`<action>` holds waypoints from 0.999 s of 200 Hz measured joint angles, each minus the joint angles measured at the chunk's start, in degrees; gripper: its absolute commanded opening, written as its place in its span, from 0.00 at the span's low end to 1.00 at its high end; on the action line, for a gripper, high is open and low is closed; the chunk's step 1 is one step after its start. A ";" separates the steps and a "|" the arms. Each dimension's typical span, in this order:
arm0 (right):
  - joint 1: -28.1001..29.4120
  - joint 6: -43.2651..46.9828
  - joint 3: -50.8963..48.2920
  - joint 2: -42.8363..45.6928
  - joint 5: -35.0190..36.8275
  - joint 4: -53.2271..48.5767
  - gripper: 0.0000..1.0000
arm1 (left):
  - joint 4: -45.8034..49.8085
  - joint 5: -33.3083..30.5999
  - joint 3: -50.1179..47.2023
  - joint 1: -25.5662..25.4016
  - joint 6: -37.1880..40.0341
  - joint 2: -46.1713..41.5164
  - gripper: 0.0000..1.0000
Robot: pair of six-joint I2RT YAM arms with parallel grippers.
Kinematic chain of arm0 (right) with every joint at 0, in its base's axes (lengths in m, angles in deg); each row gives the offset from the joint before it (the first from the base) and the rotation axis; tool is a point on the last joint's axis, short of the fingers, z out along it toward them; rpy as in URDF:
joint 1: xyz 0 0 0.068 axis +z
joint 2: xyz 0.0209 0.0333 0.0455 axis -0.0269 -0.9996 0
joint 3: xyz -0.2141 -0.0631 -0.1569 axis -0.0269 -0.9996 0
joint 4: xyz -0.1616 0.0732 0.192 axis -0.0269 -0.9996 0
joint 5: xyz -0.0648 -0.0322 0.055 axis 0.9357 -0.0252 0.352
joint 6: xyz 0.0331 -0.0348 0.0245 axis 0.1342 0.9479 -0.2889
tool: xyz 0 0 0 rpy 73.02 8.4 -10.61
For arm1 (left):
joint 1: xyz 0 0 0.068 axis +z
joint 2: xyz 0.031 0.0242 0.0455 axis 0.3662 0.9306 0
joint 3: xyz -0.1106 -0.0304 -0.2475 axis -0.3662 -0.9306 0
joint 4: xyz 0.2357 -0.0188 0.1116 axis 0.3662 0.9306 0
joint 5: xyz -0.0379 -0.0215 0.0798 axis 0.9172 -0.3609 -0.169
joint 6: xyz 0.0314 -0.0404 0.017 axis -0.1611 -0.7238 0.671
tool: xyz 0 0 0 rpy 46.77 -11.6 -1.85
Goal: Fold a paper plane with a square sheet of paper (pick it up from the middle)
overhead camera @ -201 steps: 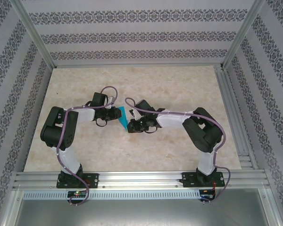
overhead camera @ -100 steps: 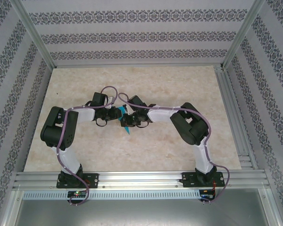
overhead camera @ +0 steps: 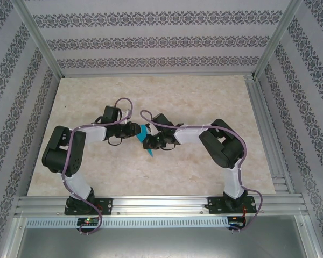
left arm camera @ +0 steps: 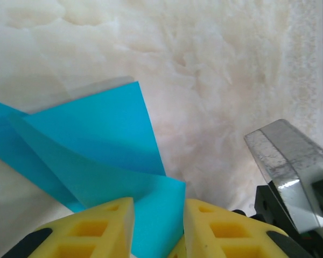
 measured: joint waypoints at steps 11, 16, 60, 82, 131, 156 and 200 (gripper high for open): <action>0.00 -0.07 -0.52 0.26 -0.11 0.39 0.11 | -0.46 0.35 -0.50 -0.22 -0.20 0.04 0.31; 0.00 -0.07 -0.61 0.28 -0.17 0.55 0.11 | -0.55 0.52 -0.70 -0.37 -0.22 0.07 0.31; -0.26 -0.48 -0.70 0.28 -0.59 0.70 0.11 | -0.98 1.07 -0.94 -1.33 -0.22 2.27 0.30; -0.26 -0.52 -0.70 0.28 -0.68 0.61 0.11 | -0.72 0.66 -0.66 -1.33 -0.15 3.37 0.29; -0.26 -0.44 -0.70 0.28 -0.68 0.22 0.11 | 2.05 -1.49 1.49 -1.62 -0.17 4.15 0.28; -0.26 -0.02 -0.72 0.28 -0.68 0.02 0.11 | 3.91 -3.41 2.56 -1.99 -0.24 4.20 0.28; -0.33 0.20 -1.86 0.63 -0.68 1.42 0.11 | 6.34 -6.56 5.22 -2.10 -0.24 5.09 0.28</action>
